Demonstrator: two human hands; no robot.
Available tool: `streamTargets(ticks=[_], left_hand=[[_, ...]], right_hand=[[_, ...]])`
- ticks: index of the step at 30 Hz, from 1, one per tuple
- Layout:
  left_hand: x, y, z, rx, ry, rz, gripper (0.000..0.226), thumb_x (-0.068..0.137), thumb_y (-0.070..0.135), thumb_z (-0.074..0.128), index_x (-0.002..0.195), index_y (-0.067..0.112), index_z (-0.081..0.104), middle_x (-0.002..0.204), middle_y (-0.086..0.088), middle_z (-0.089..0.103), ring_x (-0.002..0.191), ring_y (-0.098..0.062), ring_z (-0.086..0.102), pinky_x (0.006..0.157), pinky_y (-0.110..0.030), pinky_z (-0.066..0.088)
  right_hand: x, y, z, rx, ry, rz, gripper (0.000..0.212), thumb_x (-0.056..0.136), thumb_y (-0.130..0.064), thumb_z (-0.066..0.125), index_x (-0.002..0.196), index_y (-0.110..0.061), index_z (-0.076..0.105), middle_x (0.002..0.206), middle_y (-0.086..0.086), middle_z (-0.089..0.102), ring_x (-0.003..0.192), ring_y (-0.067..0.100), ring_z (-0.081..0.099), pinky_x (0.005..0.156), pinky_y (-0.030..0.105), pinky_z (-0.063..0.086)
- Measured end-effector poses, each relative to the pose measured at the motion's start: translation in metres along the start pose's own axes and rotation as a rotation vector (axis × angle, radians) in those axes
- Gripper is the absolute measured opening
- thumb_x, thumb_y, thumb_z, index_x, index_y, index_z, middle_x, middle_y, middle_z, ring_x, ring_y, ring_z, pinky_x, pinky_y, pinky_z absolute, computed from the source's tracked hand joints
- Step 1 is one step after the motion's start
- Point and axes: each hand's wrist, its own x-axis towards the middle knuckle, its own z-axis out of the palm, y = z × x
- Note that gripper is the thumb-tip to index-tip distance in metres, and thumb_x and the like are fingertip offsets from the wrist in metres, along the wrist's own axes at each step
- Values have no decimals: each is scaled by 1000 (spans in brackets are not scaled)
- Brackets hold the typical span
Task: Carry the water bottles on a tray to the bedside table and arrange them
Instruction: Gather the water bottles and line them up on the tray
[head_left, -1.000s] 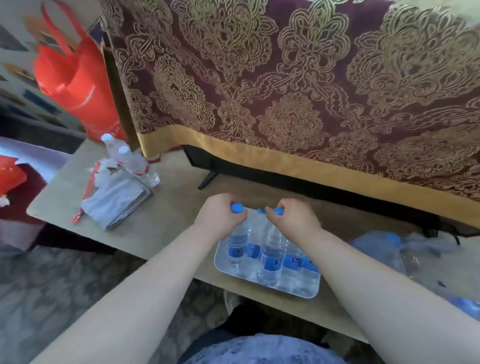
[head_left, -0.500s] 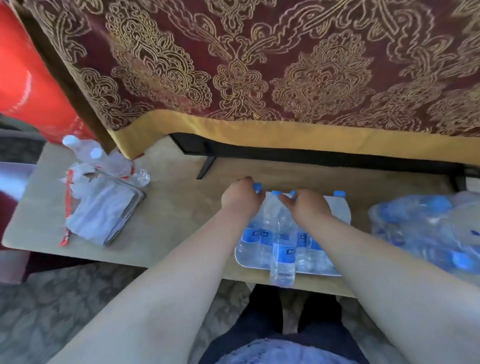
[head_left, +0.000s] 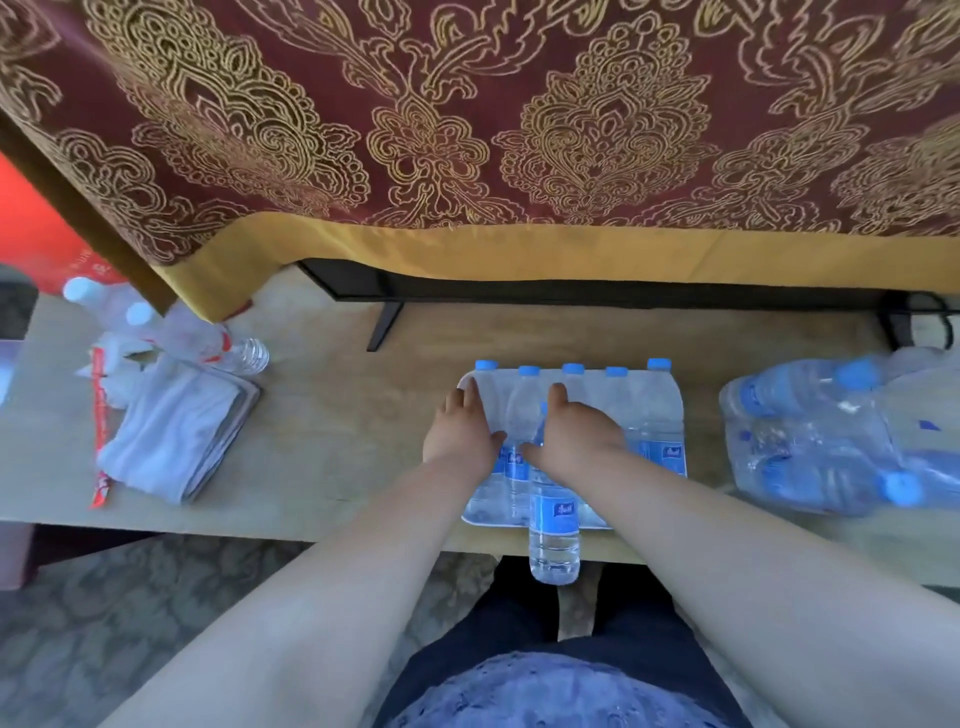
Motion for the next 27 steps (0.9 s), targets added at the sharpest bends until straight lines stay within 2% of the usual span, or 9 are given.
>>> streamTargets(ticks=[2, 5, 8, 10, 13, 15, 19, 22, 27], left_hand=[[-1, -1, 1, 17, -7, -19, 94, 90, 43, 64, 155, 16, 3, 148, -8, 33, 130, -28, 39, 93, -41, 47], [1, -3, 2, 54, 8, -6, 94, 89, 48, 62, 156, 18, 2, 147, -7, 33, 129, -27, 40, 91, -41, 47], [-2, -8, 6, 104, 21, 29, 96, 90, 54, 56, 156, 16, -2, 148, -7, 32, 129, -27, 38, 91, -41, 48], [-9, -11, 10, 138, 19, 65, 98, 89, 58, 52, 155, 15, -6, 149, -7, 28, 128, -27, 38, 89, -41, 50], [-21, -15, 15, 190, 12, 105, 99, 89, 65, 45, 154, 15, -12, 154, -7, 20, 130, -28, 38, 90, -42, 50], [-29, -18, 14, 235, 15, 123, 98, 88, 69, 38, 154, 17, -13, 158, -6, 14, 133, -27, 37, 91, -41, 49], [-39, -33, 10, 327, 16, 177, 94, 88, 71, 30, 155, 20, -12, 162, -5, 14, 137, -26, 36, 97, -41, 45], [-41, -48, 12, 371, 7, 138, 91, 88, 73, 25, 156, 19, -2, 156, -5, 27, 130, -27, 44, 94, -42, 47], [-42, -57, 24, 277, -169, 45, 90, 80, 81, 32, 147, 21, 25, 138, -2, 42, 124, -24, 47, 90, -43, 49]], right_hand=[[6, -1, -5, 21, 48, 6, 80, 79, -66, 60, 136, -19, 27, 78, -4, 54, 66, 19, 54, 45, 28, 35], [19, 1, -16, 66, 155, 35, 75, 86, -67, 51, 140, -20, 27, 102, 4, 59, 80, 24, 60, 50, 30, 39], [24, 6, -25, 109, 204, 58, 82, 90, -69, 45, 149, -21, 16, 128, 9, 55, 100, 28, 61, 60, 34, 42], [16, 11, -24, 101, 188, 18, 91, 87, -73, 44, 152, -20, 9, 136, 10, 49, 104, 29, 61, 62, 35, 43], [-2, 22, -11, 37, 186, -62, 99, 84, -78, 42, 154, -20, 4, 127, 9, 50, 97, 28, 61, 60, 35, 43], [-12, 32, -5, -24, 208, -98, 96, 85, -79, 36, 154, -19, 9, 122, 7, 52, 96, 26, 59, 61, 35, 45], [-26, 79, 8, -142, 253, -135, 78, 92, -70, 28, 148, -16, 29, 132, 8, 49, 114, 28, 51, 85, 40, 46], [-31, 131, 16, -188, 212, -18, 70, 97, -62, 32, 150, -18, 26, 142, 8, 40, 123, 29, 44, 96, 41, 44], [-36, 184, 35, -216, -1, 66, 65, 98, -58, 31, 146, -15, 28, 132, 10, 48, 116, 29, 52, 84, 41, 50]])
